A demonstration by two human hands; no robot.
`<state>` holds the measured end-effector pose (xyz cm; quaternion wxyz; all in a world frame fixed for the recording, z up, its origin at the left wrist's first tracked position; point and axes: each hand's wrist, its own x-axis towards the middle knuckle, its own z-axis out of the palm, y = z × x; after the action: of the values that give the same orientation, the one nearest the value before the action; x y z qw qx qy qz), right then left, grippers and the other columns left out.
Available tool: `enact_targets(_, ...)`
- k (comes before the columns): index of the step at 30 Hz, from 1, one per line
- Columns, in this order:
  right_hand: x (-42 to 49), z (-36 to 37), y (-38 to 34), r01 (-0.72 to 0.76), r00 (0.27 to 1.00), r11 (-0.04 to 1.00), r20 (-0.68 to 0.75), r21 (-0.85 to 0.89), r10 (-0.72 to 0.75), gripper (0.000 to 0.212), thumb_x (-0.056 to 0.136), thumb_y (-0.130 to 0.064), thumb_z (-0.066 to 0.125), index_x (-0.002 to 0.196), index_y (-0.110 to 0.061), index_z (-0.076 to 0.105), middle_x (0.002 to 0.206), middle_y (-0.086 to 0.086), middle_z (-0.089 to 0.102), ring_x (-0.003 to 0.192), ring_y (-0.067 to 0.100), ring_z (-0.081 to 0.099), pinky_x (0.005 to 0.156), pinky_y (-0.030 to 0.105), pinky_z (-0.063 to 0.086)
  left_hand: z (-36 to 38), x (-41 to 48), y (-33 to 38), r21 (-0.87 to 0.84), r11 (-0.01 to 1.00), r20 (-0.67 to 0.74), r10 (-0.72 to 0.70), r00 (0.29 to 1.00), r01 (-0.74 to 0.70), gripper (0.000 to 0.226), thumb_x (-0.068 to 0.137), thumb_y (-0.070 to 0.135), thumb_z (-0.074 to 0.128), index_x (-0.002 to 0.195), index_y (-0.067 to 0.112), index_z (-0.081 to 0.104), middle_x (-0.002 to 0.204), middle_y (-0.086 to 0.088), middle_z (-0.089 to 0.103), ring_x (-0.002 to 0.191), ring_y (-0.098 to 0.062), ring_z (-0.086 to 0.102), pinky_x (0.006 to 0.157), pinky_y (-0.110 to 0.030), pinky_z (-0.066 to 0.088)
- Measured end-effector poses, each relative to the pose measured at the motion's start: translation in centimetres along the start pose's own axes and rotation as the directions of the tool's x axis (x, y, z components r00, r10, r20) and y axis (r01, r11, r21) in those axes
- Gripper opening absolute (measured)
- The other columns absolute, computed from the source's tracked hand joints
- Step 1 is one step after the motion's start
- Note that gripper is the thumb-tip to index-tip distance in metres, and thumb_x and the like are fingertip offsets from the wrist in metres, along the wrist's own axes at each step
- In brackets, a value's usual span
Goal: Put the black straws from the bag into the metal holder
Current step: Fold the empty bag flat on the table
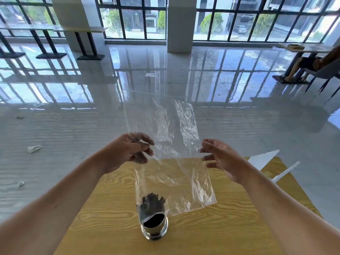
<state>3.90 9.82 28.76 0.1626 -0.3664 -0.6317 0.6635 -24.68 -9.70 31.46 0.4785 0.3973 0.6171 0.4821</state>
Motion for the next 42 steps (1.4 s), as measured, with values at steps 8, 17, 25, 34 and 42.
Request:
enact_targets(8, 0.7, 1.3, 0.7, -0.106, 0.987, 0.989, 0.131, 0.106, 0.092, 0.006, 0.097, -0.013, 0.075, 0.103, -0.015, 0.075, 0.072, 0.004, 0.069, 0.053, 0.013, 0.056, 0.051, 0.023, 0.046, -0.3, -0.1, -0.4, -0.116, 0.993, -0.017, -0.027, 0.999, 0.025, 0.009, 0.094, 0.016, 0.074, 0.1, 0.02, 0.08, 0.086, -0.011, 0.076, 0.058, -0.018, 0.065, 0.057, -0.03, 0.055)
enact_targets(17, 0.8, 0.4, 0.1, 0.065, 0.998, 0.967, -0.022, 0.245, -0.062, 0.032, 0.109, -0.017, 0.057, 0.087, -0.016, 0.081, 0.064, 0.01, 0.069, 0.044, 0.017, 0.052, 0.042, 0.025, 0.039, -1.0, -0.3, -2.5, -0.252, 0.965, -0.079, -0.094, 0.992, 0.072, 0.035, 0.086, 0.023, 0.074, 0.121, 0.019, 0.079, 0.076, -0.009, 0.073, 0.049, -0.011, 0.059, 0.044, -0.022, 0.045)
enact_targets(25, 0.9, -1.1, 0.8, 0.027, 0.999, 0.939, -0.048, 0.343, -0.011, 0.052, 0.102, 0.006, 0.052, 0.066, -0.022, 0.076, 0.056, 0.004, 0.064, 0.043, 0.009, 0.064, 0.032, 0.021, 0.045, -0.6, 0.0, -2.9, -0.348, 0.937, -0.116, -0.052, 0.992, 0.008, 0.047, 0.099, -0.007, 0.049, 0.07, 0.018, 0.076, 0.065, -0.009, 0.063, 0.041, -0.01, 0.056, 0.041, -0.02, 0.047)
enact_targets(34, -0.2, -1.7, 0.3, 0.02, 1.0, 0.993, -0.01, 0.12, -0.019, 0.014, 0.104, -0.013, 0.06, 0.092, -0.011, 0.067, 0.095, 0.028, 0.073, 0.057, 0.024, 0.068, 0.048, 0.028, 0.05, -0.8, 0.0, -2.4, -0.243, 0.968, -0.009, -0.061, 0.998, 0.057, 0.057, 0.091, 0.051, 0.05, 0.092, 0.005, 0.084, 0.106, -0.022, 0.08, 0.086, -0.033, 0.078, 0.069, -0.038, 0.064)
enact_targets(42, -0.4, -2.4, 0.8, 0.087, 0.994, 0.916, -0.028, -0.392, -0.106, 0.036, 0.088, 0.001, 0.08, 0.113, -0.025, 0.075, 0.083, 0.005, 0.077, 0.076, 0.02, 0.068, 0.071, 0.04, 0.056, 0.9, 0.4, -1.2, 0.225, 0.955, -0.229, 0.247, 0.942, -0.196, 0.059, 0.089, -0.009, 0.072, 0.12, 0.04, 0.064, 0.094, -0.003, 0.081, 0.07, -0.019, 0.072, 0.072, -0.034, 0.057)
